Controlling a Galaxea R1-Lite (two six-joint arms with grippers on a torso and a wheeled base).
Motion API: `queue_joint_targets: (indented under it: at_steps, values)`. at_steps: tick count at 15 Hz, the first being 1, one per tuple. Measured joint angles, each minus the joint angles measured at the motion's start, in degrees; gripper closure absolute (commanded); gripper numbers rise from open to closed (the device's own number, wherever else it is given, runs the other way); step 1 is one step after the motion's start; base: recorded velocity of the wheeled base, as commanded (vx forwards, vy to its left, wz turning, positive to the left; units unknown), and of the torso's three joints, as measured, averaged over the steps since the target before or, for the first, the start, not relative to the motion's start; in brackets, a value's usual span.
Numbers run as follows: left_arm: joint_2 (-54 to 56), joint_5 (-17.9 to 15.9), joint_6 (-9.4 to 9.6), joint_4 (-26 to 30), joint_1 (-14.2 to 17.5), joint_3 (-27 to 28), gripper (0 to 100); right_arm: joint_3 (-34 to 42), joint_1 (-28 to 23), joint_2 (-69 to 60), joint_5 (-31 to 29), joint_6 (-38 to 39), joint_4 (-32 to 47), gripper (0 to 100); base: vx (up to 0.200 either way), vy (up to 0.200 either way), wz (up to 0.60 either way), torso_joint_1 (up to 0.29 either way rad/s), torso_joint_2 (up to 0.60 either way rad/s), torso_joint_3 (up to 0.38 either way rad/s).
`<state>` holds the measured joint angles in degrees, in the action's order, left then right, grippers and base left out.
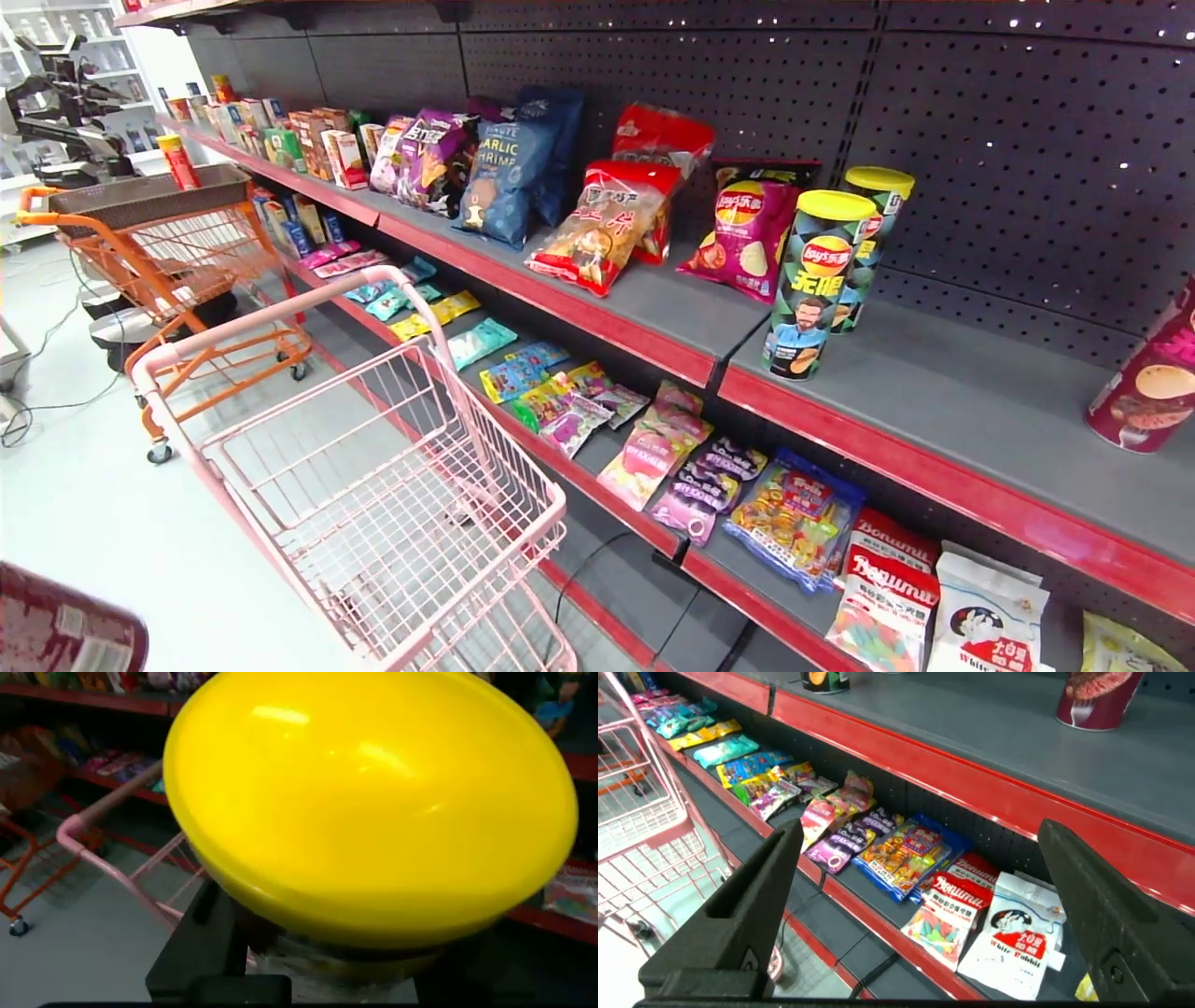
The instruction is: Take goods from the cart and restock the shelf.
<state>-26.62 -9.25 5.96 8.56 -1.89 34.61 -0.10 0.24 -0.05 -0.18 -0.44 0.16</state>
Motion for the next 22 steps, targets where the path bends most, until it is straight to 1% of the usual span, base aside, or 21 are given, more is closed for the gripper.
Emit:
queue_joint_targets:
  at_steps: [1, 2, 3, 4, 5, 6, 8, 15, 19, 22]
  values:
    - [-0.6, 0.9, 0.33, -1.2, 0.5, -0.9, 100, 0.0, 0.0, 0.0, 0.0, 0.0, 0.0, 0, 0.000, 0.000, 0.00, 0.000, 0.00, 0.000]
    - [-1.0, 0.9, 0.46, -1.5, 0.7, -1.4, 100, 0.0, 0.0, 0.0, 0.0, 0.0, 0.0, 0, 0.000, 0.000, -0.60, 0.012, -0.02, -0.017]
    - [-1.1, 0.5, 1.01, -1.5, 0.8, -1.6, 100, 0.0, 0.0, 0.0, 0.1, 0.1, 0.0, 0, 0.000, 0.000, -0.60, 0.017, -0.01, -0.012]
    - [-1.2, 0.4, 1.95, -1.6, 0.8, -1.6, 100, 0.0, 0.0, 0.0, 0.1, 0.2, 0.0, 0, 0.000, 0.000, -0.60, 0.012, 0.00, -0.002]
    - [-1.2, 0.4, 2.29, -1.5, 0.8, -1.6, 100, 0.0, 0.0, 0.0, 0.1, 0.3, 0.0, 0, 0.000, 0.000, -0.60, 0.002, -0.01, -0.002]
    - [-1.2, 0.4, 3.18, -1.6, 0.7, -1.6, 100, 0.0, 0.0, 0.0, 0.1, 0.2, 0.0, 0, 0.000, 0.000, -0.60, -0.002, -0.01, -0.002]
    - [-1.3, 0.4, 4.13, -1.6, 0.9, -1.4, 100, 0.0, 0.0, 0.0, 0.1, 0.3, 0.0, 0, 0.000, 0.000, -0.60, 0.015, 0.00, -0.002]
    - [-1.3, 0.5, 4.30, -1.5, 0.8, -1.5, 100, 0.0, 0.0, 0.0, 0.1, 0.3, 0.0, 0, 0.000, 0.000, -0.60, 0.004, 0.00, 0.002]
    - [-1.3, 0.5, 4.30, -1.5, 0.9, -1.6, 100, 0.0, 0.0, 0.0, 0.1, 0.2, 0.0, 0, 0.000, 0.000, 0.00, 0.000, 0.00, 0.000]
    - [-0.9, 0.5, 4.30, -1.3, 0.9, -1.9, 100, 0.0, 0.0, 0.0, 0.1, 0.2, 0.0, 0, 0.200, 0.000, 0.00, 0.001, 0.00, 0.004]
